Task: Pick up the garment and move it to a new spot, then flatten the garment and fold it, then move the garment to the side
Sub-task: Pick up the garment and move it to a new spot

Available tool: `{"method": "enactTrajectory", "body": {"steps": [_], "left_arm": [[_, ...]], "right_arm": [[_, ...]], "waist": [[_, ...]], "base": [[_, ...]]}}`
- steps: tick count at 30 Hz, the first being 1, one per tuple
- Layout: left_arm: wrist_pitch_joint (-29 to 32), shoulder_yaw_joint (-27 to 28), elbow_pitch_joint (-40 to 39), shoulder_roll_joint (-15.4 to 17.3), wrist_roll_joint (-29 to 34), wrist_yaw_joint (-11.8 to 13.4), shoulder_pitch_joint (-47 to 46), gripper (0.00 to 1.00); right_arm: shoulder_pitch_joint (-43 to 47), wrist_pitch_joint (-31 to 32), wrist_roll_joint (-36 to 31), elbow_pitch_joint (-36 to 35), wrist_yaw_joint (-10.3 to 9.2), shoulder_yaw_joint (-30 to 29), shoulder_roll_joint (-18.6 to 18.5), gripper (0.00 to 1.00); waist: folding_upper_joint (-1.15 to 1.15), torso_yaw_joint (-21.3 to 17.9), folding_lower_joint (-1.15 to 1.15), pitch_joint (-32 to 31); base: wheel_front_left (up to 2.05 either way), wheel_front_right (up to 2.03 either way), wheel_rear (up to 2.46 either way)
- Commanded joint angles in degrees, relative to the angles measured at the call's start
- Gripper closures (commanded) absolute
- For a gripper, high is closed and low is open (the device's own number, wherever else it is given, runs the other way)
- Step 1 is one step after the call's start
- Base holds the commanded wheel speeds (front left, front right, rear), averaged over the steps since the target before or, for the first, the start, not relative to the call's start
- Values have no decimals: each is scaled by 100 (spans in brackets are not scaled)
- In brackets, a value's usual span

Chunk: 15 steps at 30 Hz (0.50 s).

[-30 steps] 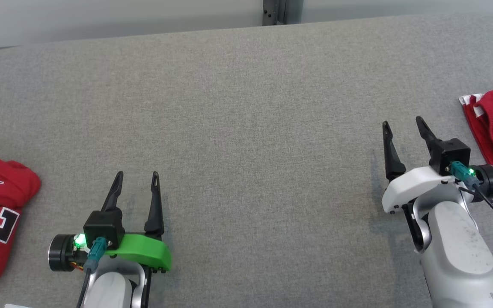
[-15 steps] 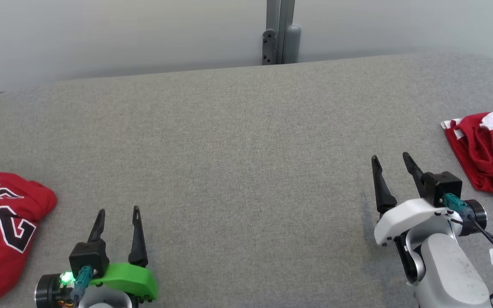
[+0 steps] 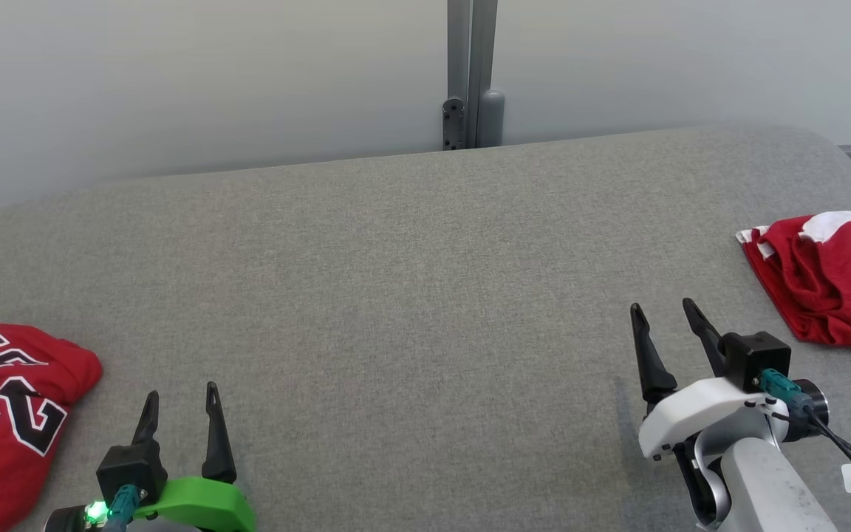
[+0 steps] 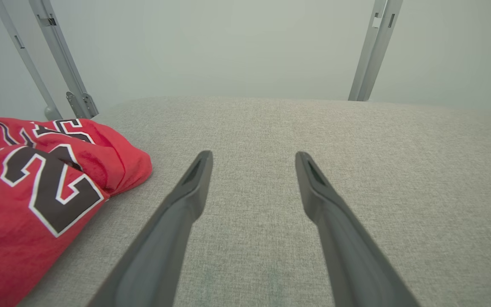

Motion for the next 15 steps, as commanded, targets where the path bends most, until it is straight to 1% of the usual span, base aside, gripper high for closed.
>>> {"method": "enactTrajectory", "body": {"steps": [1,7,15], "left_arm": [[3,16,-18,16,-47,7,57,0],[3,16,-64,17,-73,18,-29,0],[3,85,-117,20,-114,82,-117,0]], "right_arm": [[81,-16,59,-35,-9,13,-10,0],[56,-16,8,-70,-10,98,-9,0],[8,-17,29,-102,-9,213,-12,0]], "waist": [[0,12,0,23],[0,245,0,155],[0,1042,0,359]], "base": [[0,0,0],[0,0,0],[0,0,0]]}}
